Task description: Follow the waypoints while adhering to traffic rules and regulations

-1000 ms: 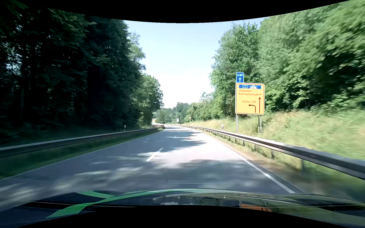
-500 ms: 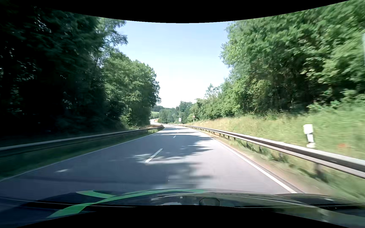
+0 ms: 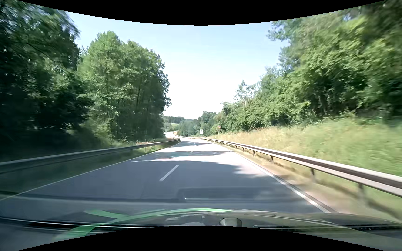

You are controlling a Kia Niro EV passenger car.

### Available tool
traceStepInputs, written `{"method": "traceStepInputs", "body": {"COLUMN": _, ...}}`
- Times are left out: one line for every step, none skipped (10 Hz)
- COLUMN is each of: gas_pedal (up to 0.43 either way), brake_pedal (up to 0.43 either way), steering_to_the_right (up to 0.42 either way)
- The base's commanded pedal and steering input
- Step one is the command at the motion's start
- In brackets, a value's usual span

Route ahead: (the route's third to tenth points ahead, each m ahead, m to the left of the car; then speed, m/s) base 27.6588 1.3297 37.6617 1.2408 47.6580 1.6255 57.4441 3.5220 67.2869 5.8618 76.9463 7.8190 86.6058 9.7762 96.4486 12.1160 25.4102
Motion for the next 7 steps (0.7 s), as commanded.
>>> {"method": "traceStepInputs", "body": {"gas_pedal": 0.28, "brake_pedal": 0.0, "steering_to_the_right": -0.015}}
{"method": "traceStepInputs", "body": {"gas_pedal": 0.287, "brake_pedal": 0.0, "steering_to_the_right": -0.015}}
{"method": "traceStepInputs", "body": {"gas_pedal": 0.287, "brake_pedal": 0.0, "steering_to_the_right": -0.017}}
{"method": "traceStepInputs", "body": {"gas_pedal": 0.287, "brake_pedal": 0.0, "steering_to_the_right": -0.017}}
{"method": "traceStepInputs", "body": {"gas_pedal": 0.28, "brake_pedal": 0.0, "steering_to_the_right": -0.017}}
{"method": "traceStepInputs", "body": {"gas_pedal": 0.26, "brake_pedal": 0.0, "steering_to_the_right": -0.018}}
{"method": "traceStepInputs", "body": {"gas_pedal": 0.26, "brake_pedal": 0.0, "steering_to_the_right": -0.018}}
